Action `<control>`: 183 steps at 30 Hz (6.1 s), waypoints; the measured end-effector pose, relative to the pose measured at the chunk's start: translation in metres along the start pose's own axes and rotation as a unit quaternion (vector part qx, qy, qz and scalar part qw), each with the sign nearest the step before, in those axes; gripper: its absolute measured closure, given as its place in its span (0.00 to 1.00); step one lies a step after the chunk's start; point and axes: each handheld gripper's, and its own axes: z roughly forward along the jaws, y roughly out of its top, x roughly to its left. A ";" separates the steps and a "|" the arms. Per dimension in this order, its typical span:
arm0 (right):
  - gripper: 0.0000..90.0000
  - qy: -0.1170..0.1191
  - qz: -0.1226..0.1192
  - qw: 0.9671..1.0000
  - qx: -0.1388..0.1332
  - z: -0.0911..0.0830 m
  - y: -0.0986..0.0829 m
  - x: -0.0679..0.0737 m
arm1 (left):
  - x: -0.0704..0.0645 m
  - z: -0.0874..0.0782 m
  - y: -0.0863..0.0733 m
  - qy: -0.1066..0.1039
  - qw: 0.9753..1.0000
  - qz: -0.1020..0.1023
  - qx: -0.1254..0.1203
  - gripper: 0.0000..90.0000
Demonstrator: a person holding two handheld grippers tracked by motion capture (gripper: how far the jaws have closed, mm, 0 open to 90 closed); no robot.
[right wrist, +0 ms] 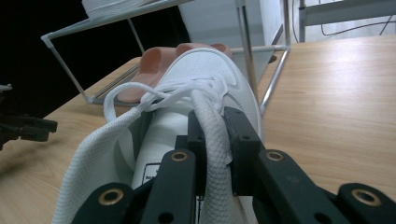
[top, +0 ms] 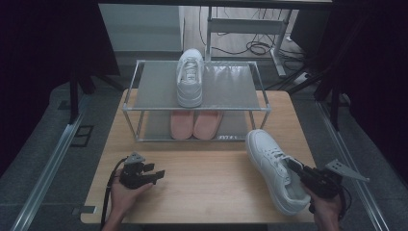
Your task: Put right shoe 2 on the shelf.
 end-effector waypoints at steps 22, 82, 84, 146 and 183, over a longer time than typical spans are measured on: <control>0.91 0.044 -0.003 0.999 -0.023 0.022 0.013 0.037 | 0.001 -0.001 0.000 -0.002 1.000 -0.004 -0.003 0.46; 0.91 0.089 0.006 0.991 -0.099 0.066 0.085 0.092 | 0.004 -0.006 -0.001 0.000 1.000 -0.005 -0.007 0.46; 0.92 0.087 0.007 0.991 -0.102 0.068 0.089 0.092 | 0.004 -0.006 -0.001 0.000 1.000 -0.006 -0.008 0.46; 0.91 -0.038 0.029 0.993 -0.109 0.181 0.191 0.095 | 0.007 -0.010 -0.001 -0.003 1.000 -0.007 -0.015 0.46; 0.91 -0.108 0.063 0.988 -0.089 0.254 0.220 0.094 | 0.007 -0.011 -0.001 -0.014 1.000 -0.011 -0.020 0.46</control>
